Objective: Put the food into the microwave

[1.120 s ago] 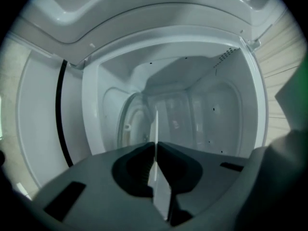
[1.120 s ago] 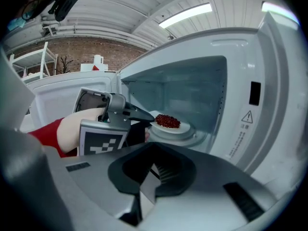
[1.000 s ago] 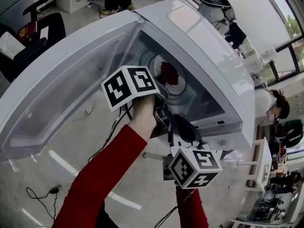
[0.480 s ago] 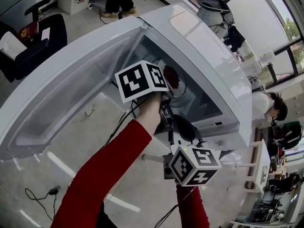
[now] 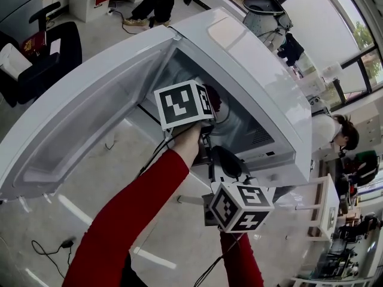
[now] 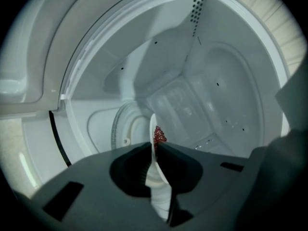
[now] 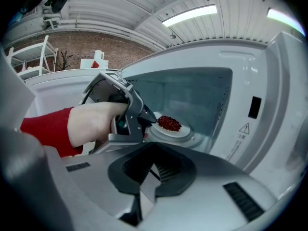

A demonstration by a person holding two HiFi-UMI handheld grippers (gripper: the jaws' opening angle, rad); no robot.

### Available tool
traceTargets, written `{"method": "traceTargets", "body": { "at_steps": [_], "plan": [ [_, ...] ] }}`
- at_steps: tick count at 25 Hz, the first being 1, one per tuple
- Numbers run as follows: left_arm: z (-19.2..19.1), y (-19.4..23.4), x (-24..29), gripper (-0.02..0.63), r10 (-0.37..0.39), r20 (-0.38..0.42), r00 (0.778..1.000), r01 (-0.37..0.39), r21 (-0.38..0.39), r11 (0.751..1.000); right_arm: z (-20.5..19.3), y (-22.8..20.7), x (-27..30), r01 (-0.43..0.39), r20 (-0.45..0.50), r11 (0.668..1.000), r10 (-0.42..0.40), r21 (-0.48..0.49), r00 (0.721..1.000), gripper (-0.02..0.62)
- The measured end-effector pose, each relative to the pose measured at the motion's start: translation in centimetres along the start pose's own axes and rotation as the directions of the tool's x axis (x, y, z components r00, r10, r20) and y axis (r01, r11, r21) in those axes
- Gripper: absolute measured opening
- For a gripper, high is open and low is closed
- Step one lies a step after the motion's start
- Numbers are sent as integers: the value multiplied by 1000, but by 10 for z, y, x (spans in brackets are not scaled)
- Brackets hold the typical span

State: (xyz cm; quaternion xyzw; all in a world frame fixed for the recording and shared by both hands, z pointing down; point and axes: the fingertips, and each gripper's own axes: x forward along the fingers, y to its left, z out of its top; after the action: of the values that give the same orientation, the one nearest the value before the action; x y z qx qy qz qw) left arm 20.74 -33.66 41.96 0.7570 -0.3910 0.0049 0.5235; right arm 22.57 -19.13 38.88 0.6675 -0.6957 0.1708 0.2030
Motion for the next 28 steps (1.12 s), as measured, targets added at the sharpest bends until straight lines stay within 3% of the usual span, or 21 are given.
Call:
{"method": "traceTargets", "body": {
  "at_steps": [13, 17, 23, 28],
  "plan": [
    [1, -2, 5, 46, 53, -39, 998, -46, 160, 986, 0, -6, -3, 16, -12, 1000, -16, -8, 1000, 14],
    [4, -7, 8, 65, 80, -32, 996, -69, 252, 965, -1, -5, -5, 11, -16, 1000, -12, -9, 1000, 14],
    [6, -9, 7, 74, 71, -15, 997, -63, 324, 944, -2, -5, -5, 12, -22, 1000, -13, -27, 1000, 14],
    [7, -6, 5, 84, 94, -9, 996, -82, 406, 910, -4, -2, -4, 7, -29, 999, -8, -39, 1000, 14]
  ]
}}
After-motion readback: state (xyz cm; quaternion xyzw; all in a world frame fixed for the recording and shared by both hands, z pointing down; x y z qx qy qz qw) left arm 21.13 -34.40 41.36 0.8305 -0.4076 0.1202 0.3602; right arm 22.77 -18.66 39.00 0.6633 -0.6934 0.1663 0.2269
